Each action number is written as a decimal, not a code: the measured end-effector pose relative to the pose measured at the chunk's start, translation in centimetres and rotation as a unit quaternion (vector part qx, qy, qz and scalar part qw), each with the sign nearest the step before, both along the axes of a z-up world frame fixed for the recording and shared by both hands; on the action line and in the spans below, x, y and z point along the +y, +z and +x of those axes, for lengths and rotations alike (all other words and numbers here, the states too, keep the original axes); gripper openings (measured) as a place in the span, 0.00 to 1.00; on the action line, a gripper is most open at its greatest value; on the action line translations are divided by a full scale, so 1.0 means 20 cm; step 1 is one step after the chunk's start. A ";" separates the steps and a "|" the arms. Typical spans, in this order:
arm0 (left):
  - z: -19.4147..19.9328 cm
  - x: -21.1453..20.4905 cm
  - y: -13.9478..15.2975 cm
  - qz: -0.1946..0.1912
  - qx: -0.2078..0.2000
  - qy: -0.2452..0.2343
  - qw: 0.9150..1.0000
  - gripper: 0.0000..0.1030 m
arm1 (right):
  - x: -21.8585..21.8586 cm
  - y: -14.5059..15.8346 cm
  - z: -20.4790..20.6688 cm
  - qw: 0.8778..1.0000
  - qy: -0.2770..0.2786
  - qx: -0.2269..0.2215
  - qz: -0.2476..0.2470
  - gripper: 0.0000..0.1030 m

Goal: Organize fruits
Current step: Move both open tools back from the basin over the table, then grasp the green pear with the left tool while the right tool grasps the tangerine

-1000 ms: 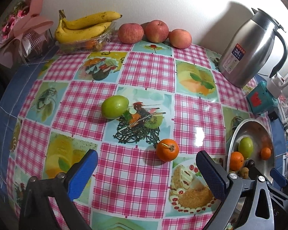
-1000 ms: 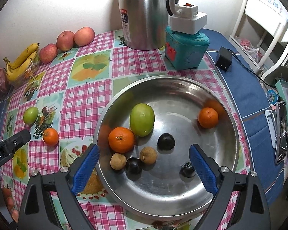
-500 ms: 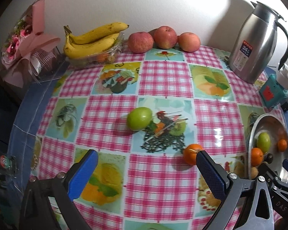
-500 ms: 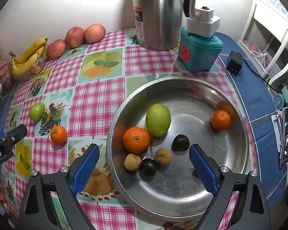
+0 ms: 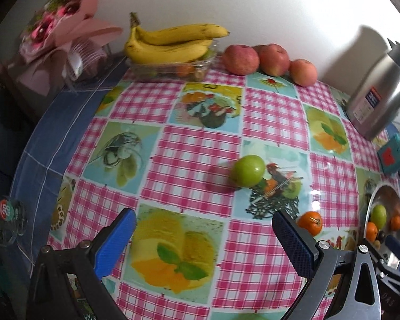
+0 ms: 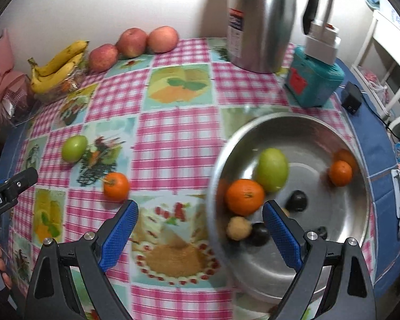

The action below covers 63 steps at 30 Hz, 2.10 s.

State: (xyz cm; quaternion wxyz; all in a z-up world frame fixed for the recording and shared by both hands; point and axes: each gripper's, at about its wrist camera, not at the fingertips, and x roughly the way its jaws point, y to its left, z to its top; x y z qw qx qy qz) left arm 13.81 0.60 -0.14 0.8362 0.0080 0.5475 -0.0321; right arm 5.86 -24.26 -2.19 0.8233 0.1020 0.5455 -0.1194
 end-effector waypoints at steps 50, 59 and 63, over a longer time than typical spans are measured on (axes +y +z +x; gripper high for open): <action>0.22 -0.12 -0.20 -0.075 0.003 -0.057 0.996 0.99 | 0.33 -0.27 0.28 0.997 0.056 0.027 0.039 0.92; 0.25 -0.18 -0.23 -0.077 0.009 -0.070 0.994 0.87 | 0.35 -0.30 0.31 0.997 0.063 0.032 0.029 0.76; 0.27 -0.20 -0.26 -0.082 0.016 -0.071 0.994 0.83 | 0.35 -0.30 0.30 0.997 0.064 0.032 0.034 0.64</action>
